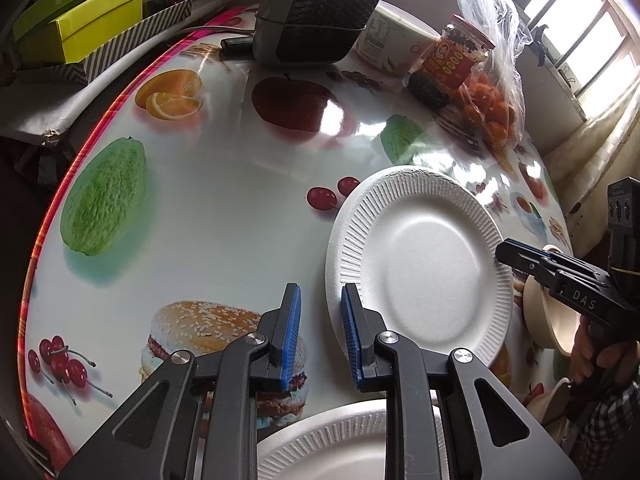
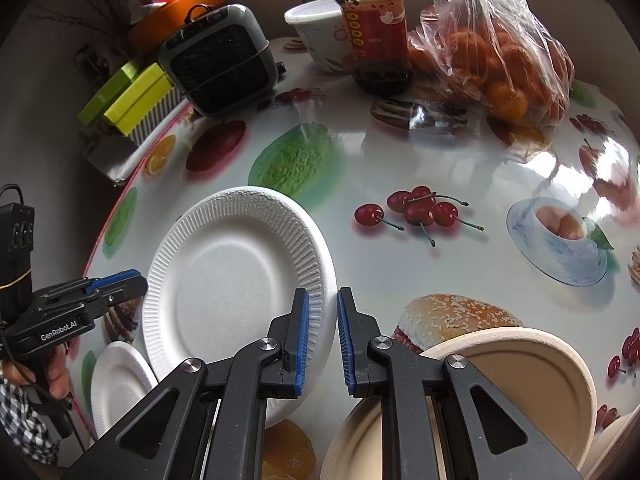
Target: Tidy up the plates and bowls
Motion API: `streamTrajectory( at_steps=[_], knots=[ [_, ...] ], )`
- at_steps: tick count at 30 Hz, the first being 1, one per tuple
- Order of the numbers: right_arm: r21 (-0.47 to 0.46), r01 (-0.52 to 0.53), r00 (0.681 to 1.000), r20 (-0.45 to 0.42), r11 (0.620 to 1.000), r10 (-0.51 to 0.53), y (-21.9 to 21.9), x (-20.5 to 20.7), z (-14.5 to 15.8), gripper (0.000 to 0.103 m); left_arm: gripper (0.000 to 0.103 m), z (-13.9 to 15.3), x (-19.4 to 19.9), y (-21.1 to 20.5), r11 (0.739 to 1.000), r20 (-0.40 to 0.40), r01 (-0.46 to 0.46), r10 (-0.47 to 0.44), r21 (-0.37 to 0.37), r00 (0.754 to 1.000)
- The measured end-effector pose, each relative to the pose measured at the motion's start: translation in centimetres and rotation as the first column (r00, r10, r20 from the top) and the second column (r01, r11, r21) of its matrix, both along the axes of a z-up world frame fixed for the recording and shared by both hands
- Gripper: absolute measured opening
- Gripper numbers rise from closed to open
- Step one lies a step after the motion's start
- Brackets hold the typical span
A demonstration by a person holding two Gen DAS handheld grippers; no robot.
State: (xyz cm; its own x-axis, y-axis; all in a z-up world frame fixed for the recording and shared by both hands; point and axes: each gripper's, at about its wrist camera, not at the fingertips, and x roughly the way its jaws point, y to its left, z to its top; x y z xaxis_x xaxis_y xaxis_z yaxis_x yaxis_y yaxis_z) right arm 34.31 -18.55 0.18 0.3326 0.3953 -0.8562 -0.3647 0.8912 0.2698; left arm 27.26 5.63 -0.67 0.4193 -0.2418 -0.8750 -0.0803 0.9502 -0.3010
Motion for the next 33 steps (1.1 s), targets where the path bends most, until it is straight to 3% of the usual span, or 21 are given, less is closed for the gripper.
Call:
streamTrajectory(
  at_steps=[7,18,21,33],
  knots=[
    [0.011,0.009,1.000,-0.009,1.000,-0.009,-0.17,0.08,-0.14,0.014,0.020,-0.38,0.16,0.51,0.997,-0.019,-0.014,0.013,-0.072,1.000],
    [0.017,0.015,1.000,-0.014,1.000,-0.015,-0.20,0.05,-0.22,0.014,0.020,-0.20,0.04,0.35,0.997,-0.014,-0.011,0.010,-0.080,1.000],
    [0.017,0.016,1.000,-0.014,1.000,-0.016,-0.20,0.03,-0.23,0.014,0.012,-0.22,0.08,0.29,0.996,-0.016,-0.011,0.010,-0.087,1.000],
    [0.027,0.029,0.999,-0.014,0.999,-0.029,-0.22,0.13,-0.01,0.015,0.012,0.28,0.25,0.52,0.996,-0.004,-0.026,0.025,-0.091,1.000]
  ],
)
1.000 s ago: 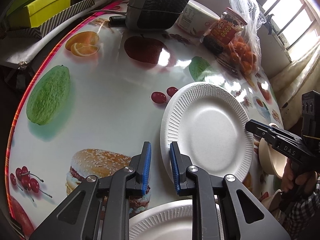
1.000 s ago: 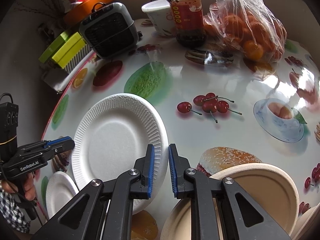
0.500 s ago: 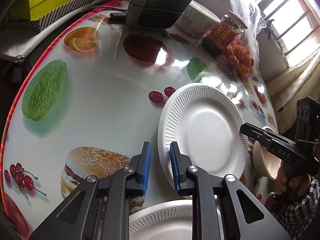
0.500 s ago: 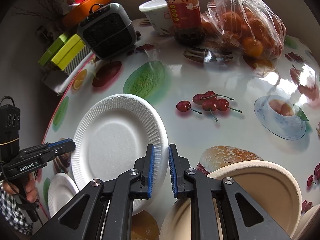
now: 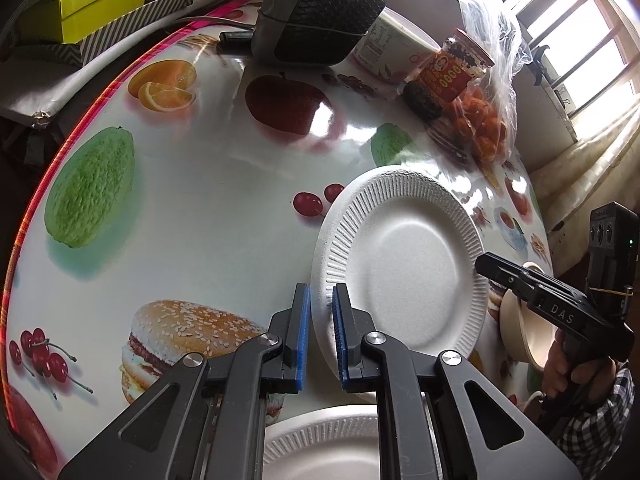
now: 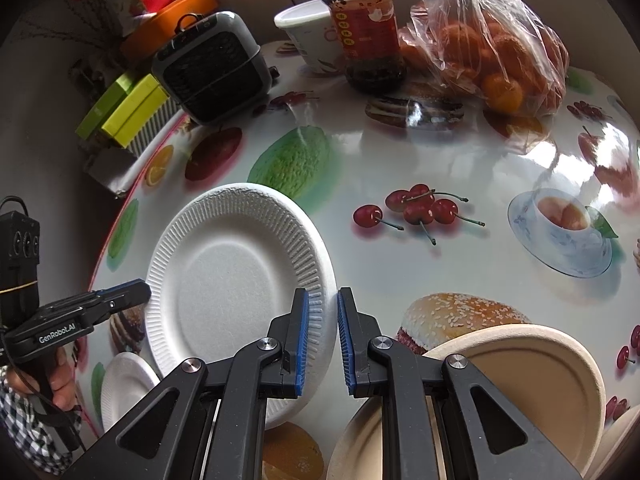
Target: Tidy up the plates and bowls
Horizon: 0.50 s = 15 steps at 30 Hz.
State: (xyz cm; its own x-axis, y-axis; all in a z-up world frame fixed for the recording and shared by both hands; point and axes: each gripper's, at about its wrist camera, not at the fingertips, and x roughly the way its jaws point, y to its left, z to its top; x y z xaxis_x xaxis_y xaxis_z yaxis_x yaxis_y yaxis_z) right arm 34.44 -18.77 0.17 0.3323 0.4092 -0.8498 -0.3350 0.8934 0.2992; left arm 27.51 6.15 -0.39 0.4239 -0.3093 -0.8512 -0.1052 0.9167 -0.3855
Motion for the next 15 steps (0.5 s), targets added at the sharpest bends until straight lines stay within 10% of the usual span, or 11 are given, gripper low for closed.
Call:
streamTrajectory(
  at_steps=[15],
  knots=[
    [0.032,0.016,0.999,0.044,0.999,-0.017,0.1,-0.7,2.3,0.015,0.012,2.2,-0.4,0.6,1.000,0.048,-0.010,0.010,-0.007,0.999]
  ],
)
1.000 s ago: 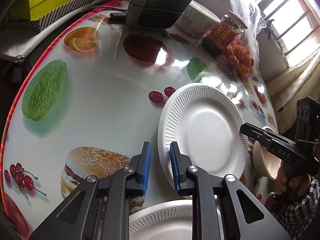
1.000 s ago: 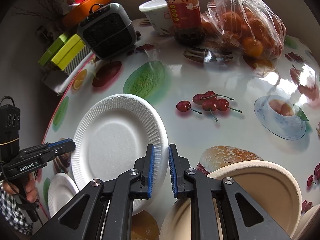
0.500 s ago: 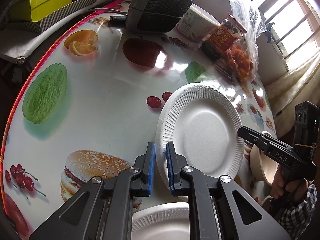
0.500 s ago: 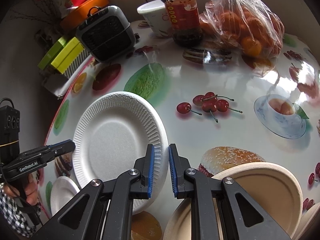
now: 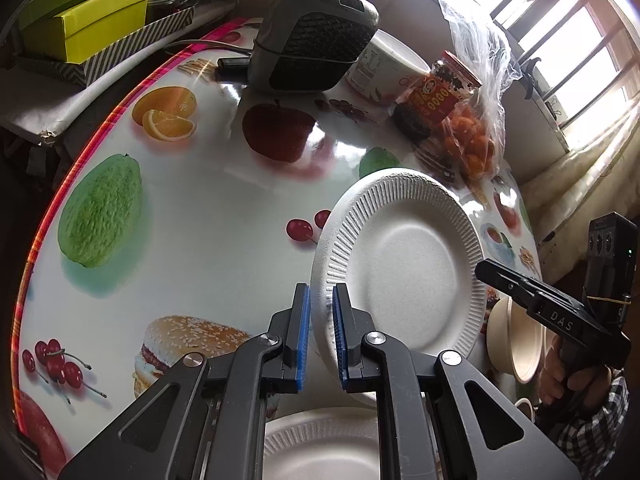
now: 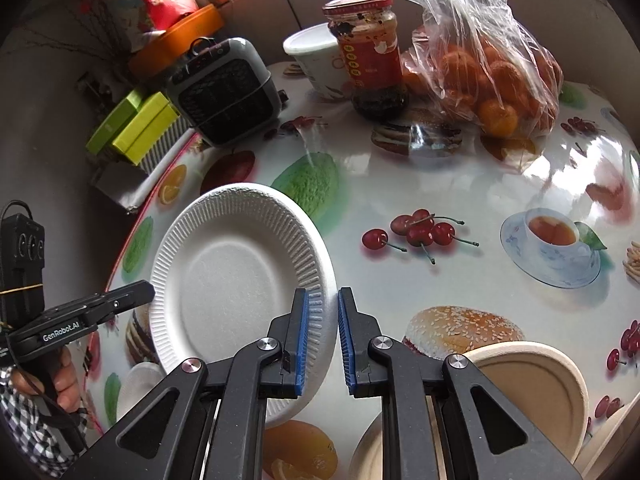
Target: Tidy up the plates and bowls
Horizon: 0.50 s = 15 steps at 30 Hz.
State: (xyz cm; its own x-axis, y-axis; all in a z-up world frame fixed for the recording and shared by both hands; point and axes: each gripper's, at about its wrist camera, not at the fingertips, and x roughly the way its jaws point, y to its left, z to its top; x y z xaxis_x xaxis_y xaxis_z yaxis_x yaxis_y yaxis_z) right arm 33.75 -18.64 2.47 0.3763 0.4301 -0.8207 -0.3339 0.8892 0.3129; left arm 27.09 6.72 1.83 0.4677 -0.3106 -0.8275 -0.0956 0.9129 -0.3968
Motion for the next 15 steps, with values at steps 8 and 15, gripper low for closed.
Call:
streamTrajectory(
  at_steps=[8,15],
  knots=[
    [-0.004,0.004,0.999,0.045,1.000,-0.004,0.1,-1.0,1.8,0.015,0.012,1.1,-0.6,0.0,1.000,0.034,0.000,-0.001,0.006,0.999],
    [0.002,0.003,0.998,0.064,1.000,-0.003,-0.2,-2.4,2.8,0.015,0.012,1.9,-1.6,-0.1,1.000,0.049,0.005,-0.005,0.001,0.999]
  ],
)
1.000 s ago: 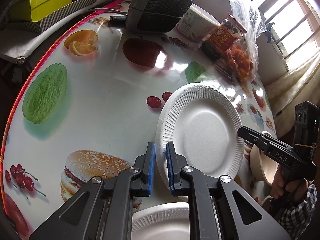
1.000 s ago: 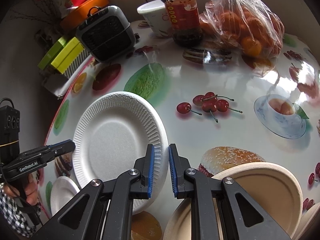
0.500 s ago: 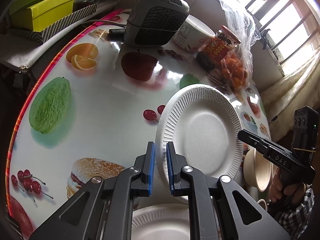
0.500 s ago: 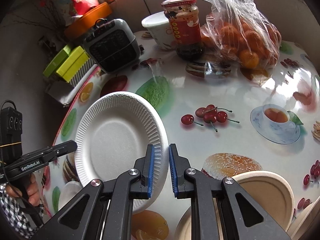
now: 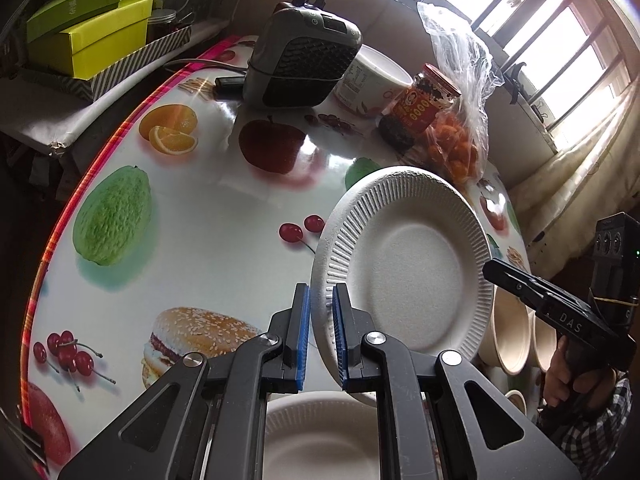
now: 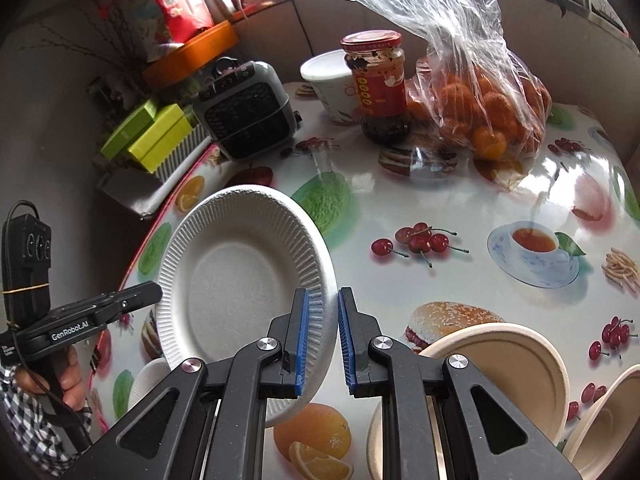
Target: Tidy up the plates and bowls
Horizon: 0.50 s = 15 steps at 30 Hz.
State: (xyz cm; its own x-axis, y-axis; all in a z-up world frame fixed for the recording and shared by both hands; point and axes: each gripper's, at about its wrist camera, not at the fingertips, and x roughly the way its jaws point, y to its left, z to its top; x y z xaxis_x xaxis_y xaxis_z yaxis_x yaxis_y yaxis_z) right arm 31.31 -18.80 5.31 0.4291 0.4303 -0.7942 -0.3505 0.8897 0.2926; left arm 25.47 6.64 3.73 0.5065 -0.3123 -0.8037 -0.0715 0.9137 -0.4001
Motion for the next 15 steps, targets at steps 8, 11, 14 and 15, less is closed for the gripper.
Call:
streamTrajectory(
  at_steps=[8,11,14,15],
  knots=[
    [0.014,-0.012,1.000,0.013,1.000,0.011,0.4,-2.1,1.0,0.015,0.012,1.0,-2.0,0.5,1.000,0.019,-0.007,0.007,0.006,1.000],
    [0.019,-0.019,1.000,0.014,1.000,0.018,0.7,-3.1,1.2,0.015,0.012,1.1,-3.0,0.8,1.000,0.023,-0.010,0.009,0.008,1.000],
    [0.024,-0.024,1.000,0.014,0.999,0.024,1.1,-4.1,1.2,0.015,0.012,1.0,-4.0,1.0,1.000,0.021,-0.009,0.009,0.016,1.000],
    [0.025,-0.027,1.000,0.014,0.999,0.027,1.2,-4.6,1.2,0.015,0.012,1.0,-4.4,1.1,1.000,0.019,-0.010,0.009,0.017,1.000]
  ],
)
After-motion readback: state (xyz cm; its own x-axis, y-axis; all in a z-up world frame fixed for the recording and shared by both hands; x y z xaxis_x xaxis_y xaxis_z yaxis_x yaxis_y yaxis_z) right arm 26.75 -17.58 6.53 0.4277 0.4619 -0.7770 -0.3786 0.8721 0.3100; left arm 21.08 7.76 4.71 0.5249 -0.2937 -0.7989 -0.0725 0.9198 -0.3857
